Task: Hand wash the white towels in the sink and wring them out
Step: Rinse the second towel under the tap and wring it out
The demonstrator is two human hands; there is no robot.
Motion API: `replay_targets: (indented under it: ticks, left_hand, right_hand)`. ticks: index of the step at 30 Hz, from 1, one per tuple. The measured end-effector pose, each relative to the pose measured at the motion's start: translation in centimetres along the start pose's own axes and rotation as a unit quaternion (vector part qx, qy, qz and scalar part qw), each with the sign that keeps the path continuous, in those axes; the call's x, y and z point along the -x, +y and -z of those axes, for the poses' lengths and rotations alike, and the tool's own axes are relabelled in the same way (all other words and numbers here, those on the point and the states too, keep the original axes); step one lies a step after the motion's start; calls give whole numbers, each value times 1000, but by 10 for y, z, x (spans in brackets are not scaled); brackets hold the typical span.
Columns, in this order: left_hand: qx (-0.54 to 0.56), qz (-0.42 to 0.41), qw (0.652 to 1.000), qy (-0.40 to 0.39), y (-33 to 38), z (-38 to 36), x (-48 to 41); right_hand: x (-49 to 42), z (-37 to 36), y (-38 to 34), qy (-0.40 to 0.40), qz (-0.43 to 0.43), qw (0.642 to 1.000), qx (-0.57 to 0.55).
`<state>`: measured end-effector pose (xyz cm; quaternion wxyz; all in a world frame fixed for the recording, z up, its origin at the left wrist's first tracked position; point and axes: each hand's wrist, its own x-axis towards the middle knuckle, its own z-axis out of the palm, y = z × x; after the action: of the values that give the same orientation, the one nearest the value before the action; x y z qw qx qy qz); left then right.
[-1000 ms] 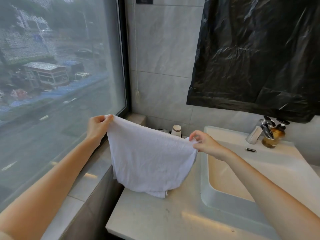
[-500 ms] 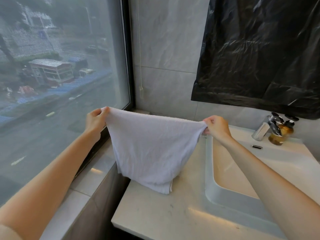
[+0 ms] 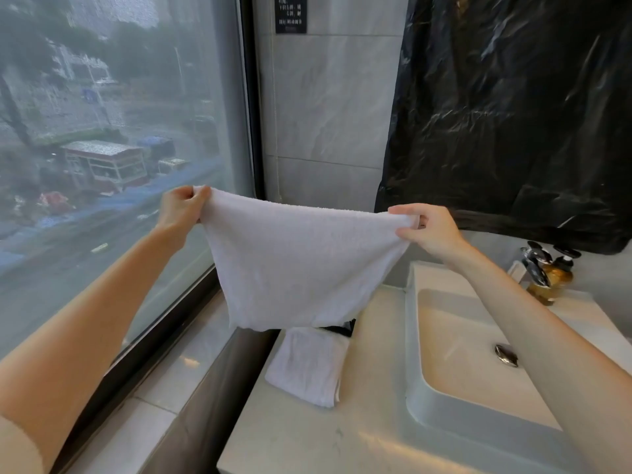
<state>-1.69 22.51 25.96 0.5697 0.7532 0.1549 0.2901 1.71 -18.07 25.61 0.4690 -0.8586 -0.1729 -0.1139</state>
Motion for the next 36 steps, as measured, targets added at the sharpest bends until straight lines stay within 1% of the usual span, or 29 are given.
replay_targets:
  ticks: [1,3,4,5,7,8,9,12,16,19,22,24,26,28,29,30,32,33,36]
  left_hand:
    - [-4,-2,1000,-9,1,0,0]
    - [1,1,999,-34,-2,0,4]
    - [1,2,999,-40,-6,1,6]
    - [-2,4,999,-40,-9,3,10]
    - [-12,8,999,-30,-16,6,15]
    - [-18,9,1000,-21,-19,7,17]
    - [-22,10,1000,-13,-21,8,19]
    - [-21,17,1000,-2,-23,7,25]
    - [-25,1,999,-22,-30,5,26]
    - [-54,2,998,-38,-38,2,24]
    - [-47,16,998,-47,-41,0,24]
    - [-45,25,997,-58,-42,1,25]
    - [-51,30,996,-65,-42,1,26]
    - [-68,32,995,-64,-41,2,28]
    - [-73,38,995,-57,-41,3,28]
    - [-63,47,996,-46,-40,4,29]
    - [-34,72,996,-28,-35,4,29]
    - [-26,82,996,-24,-31,4,30]
    - [50,140,988,-32,-15,-3,36]
  right_hand:
    - [0,0,0,4,-6,1000,25]
    - [-2,0,4,11,-42,999,16]
    - [-3,0,5,13,-69,997,-22]
    - [-3,1,6,18,-100,991,-89]
    - [-2,-1,9,39,-149,962,-226]
    - [0,-1,12,54,-155,954,-250]
    - [2,-2,14,72,-148,959,-232]
    - [8,-4,23,117,-104,983,-91]
    - [13,-13,32,148,-66,986,31]
    - [17,-17,33,144,-31,984,96]
    - [18,-15,33,121,2,978,169]
    - [19,-15,33,117,-1,968,222]
    - [19,-16,35,104,-16,969,225]
    - [15,-19,40,39,-59,980,184]
    - [14,-19,40,6,-94,987,128]
    - [13,-19,40,-13,-135,990,48]
    - [10,-20,38,-3,-199,975,-102]
    - [9,-20,34,13,-213,968,-134]
    - [1,-24,28,79,-225,961,-142]
